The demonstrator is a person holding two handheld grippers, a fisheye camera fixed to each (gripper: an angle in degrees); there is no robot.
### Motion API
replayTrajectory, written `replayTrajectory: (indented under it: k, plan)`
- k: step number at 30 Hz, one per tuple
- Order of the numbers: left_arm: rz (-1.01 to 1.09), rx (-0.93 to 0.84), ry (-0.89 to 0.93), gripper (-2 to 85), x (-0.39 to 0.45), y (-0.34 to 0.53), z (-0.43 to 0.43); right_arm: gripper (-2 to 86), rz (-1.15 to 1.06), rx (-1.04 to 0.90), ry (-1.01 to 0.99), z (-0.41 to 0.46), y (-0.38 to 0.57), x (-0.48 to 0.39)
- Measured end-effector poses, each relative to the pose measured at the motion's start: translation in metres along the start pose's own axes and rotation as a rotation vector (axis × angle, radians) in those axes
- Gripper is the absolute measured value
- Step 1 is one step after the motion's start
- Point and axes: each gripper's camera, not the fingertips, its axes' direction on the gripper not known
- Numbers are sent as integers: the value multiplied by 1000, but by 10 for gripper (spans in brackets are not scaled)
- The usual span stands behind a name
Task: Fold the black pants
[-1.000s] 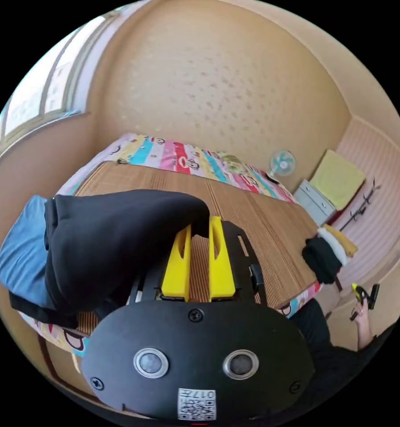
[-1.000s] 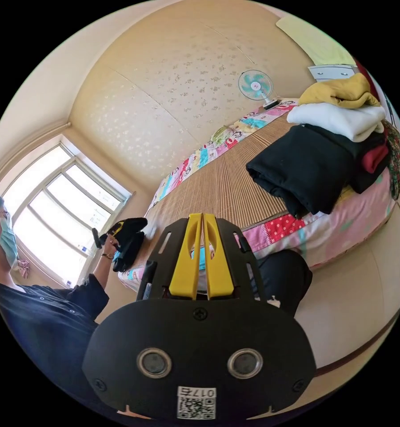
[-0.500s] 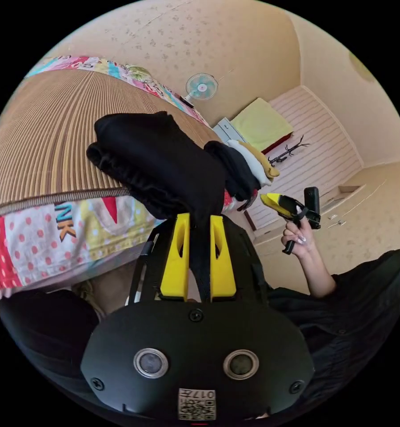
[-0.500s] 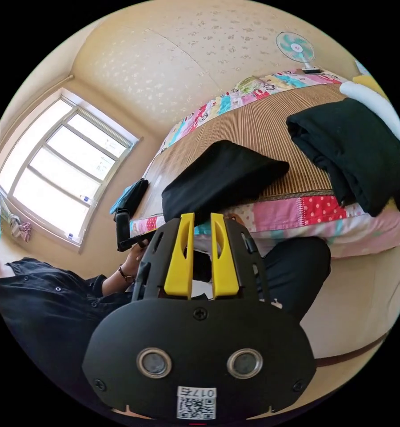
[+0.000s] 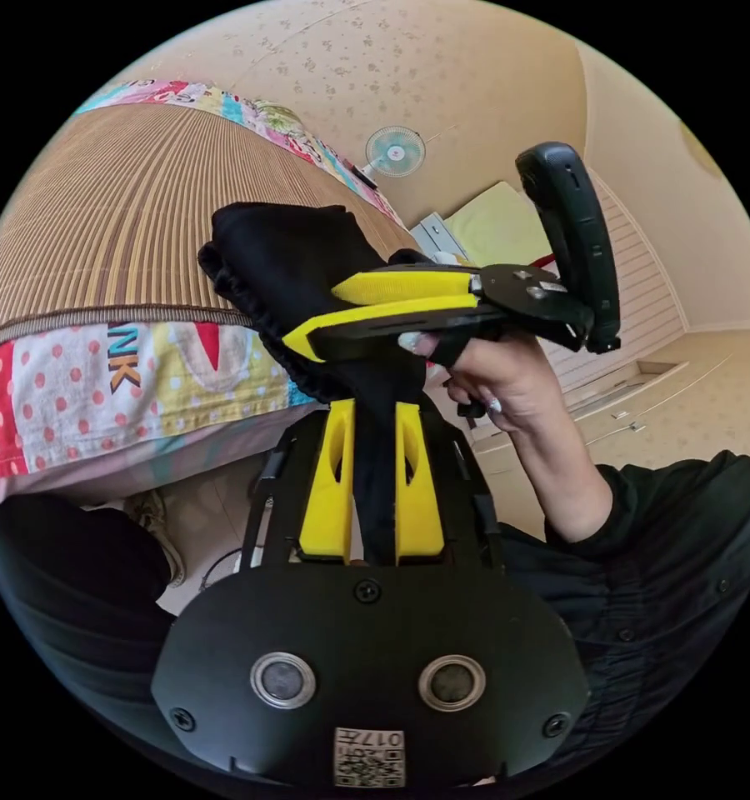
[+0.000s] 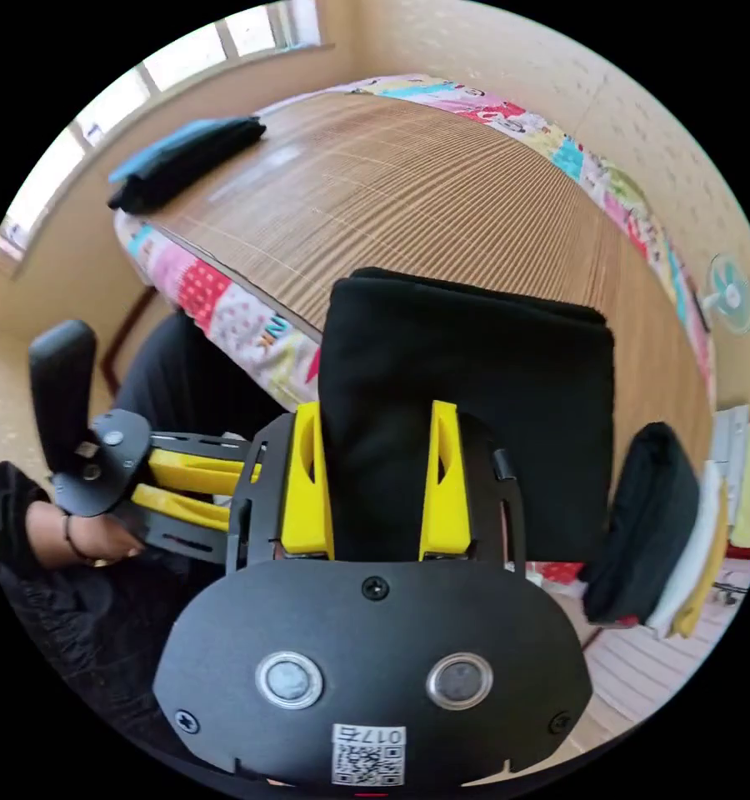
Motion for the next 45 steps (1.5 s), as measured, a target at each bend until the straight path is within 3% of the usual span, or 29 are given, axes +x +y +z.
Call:
replayTrajectory:
  k: [1,6,11,14,18,21,24,28,32,36,38,40,45]
  plan:
    - [-9,-1,8,70,-3,0,-2,159,-36,-12,92,9,-1,-14]
    - [-64,24,36,92,-21,-2,-21,82,78,131,64,-18,31,45]
    - [-99,81,75,125,-37,-18,-30,81,479,426,225,-83,138,201]
    - [-117,130,74,129,-41,-36,-31,90,762,378,343,-80,204,278]
    - [-161,84,38,110,-49,-71,-9,92,874,454,284,-77,277,297]
    - [-158,51,76,69,-50,-91,6,94,775,509,191,-58,296,274]
    - [-51,65,70,51,-29,-105,-2,100,522,525,33,-37,275,247]
    - [142,30,-27,50,9,-113,-11,132,-35,549,-321,-36,207,212]
    - [182,-31,-71,49,19,-111,1,143,-563,304,-305,-6,113,167]
    - [123,-42,-90,49,12,-96,12,139,-698,12,-306,56,28,161]
    - [78,-34,-90,49,5,-93,12,134,-759,-291,-324,123,-3,151]
    - [33,-37,-90,48,-5,-95,9,127,-795,-417,-298,159,-4,139]
    - [31,-27,-133,41,-26,-147,-42,35,-696,-266,-256,119,0,154]
